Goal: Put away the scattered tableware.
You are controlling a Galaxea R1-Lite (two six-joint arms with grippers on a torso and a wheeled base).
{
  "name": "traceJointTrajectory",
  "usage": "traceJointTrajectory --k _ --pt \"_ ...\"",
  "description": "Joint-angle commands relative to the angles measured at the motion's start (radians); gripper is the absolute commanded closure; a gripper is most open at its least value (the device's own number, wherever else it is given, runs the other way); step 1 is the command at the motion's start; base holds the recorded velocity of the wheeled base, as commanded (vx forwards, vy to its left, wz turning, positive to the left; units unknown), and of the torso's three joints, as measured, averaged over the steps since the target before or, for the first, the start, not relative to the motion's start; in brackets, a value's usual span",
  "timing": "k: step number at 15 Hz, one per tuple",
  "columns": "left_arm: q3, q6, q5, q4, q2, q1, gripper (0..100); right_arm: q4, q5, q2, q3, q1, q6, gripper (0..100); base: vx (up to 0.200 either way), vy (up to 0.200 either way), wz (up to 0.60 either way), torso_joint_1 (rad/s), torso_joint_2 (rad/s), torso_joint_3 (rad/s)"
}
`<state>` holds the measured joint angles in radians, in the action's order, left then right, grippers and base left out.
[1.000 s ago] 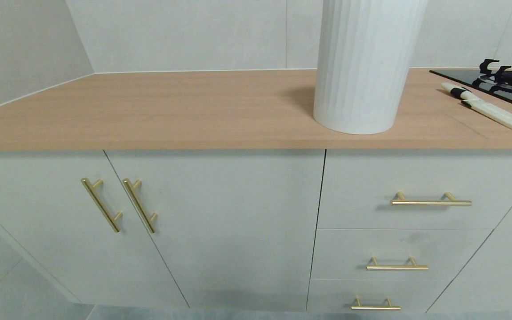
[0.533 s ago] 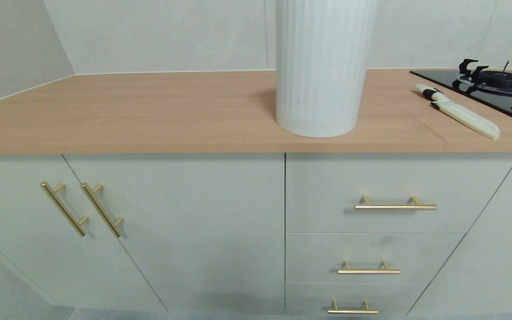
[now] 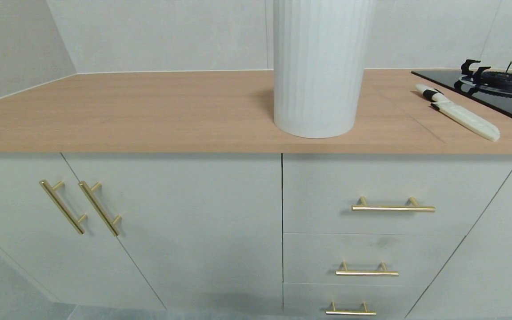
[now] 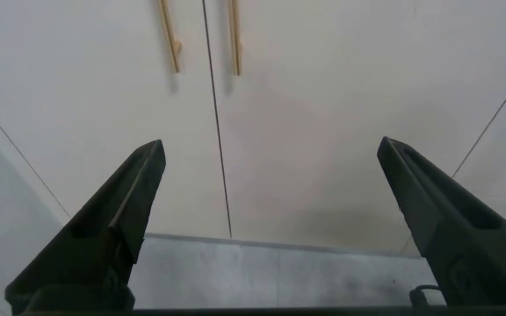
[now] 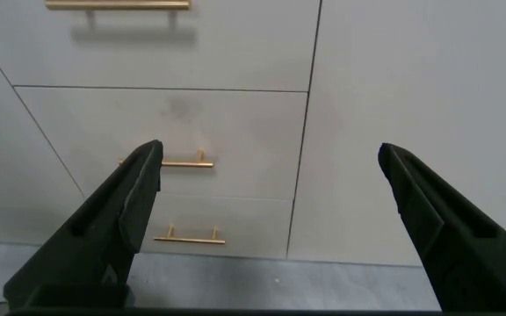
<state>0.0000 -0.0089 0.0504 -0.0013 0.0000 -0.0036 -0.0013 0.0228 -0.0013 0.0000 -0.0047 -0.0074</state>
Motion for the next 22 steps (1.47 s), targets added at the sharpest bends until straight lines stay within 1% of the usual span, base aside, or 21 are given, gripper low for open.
traceJointTrajectory --k 1,4,10,11,22 --pt "0.000 0.000 0.000 0.000 0.000 0.001 0 0.000 0.000 0.001 0.000 0.000 0.000 0 0.200 0.000 0.00 0.002 0.01 0.002" --pt "0.000 0.000 0.000 0.000 0.000 0.001 0 0.000 0.000 0.001 0.000 0.000 0.000 0 0.200 0.000 0.00 -0.004 0.00 0.001" --pt "0.000 0.000 0.000 0.000 0.000 0.001 0 0.000 0.000 0.001 0.000 0.000 0.000 0 0.000 0.000 0.00 0.000 0.00 0.000" --pt "0.000 0.000 0.000 0.000 0.000 0.001 0 0.000 0.000 0.001 0.000 0.000 0.000 0 0.000 0.000 -0.60 0.002 0.00 -0.002" --pt "0.000 0.000 0.000 0.000 0.000 0.001 0 -0.002 0.000 0.001 0.000 0.000 0.000 0 0.000 0.000 0.00 0.000 0.00 0.000"
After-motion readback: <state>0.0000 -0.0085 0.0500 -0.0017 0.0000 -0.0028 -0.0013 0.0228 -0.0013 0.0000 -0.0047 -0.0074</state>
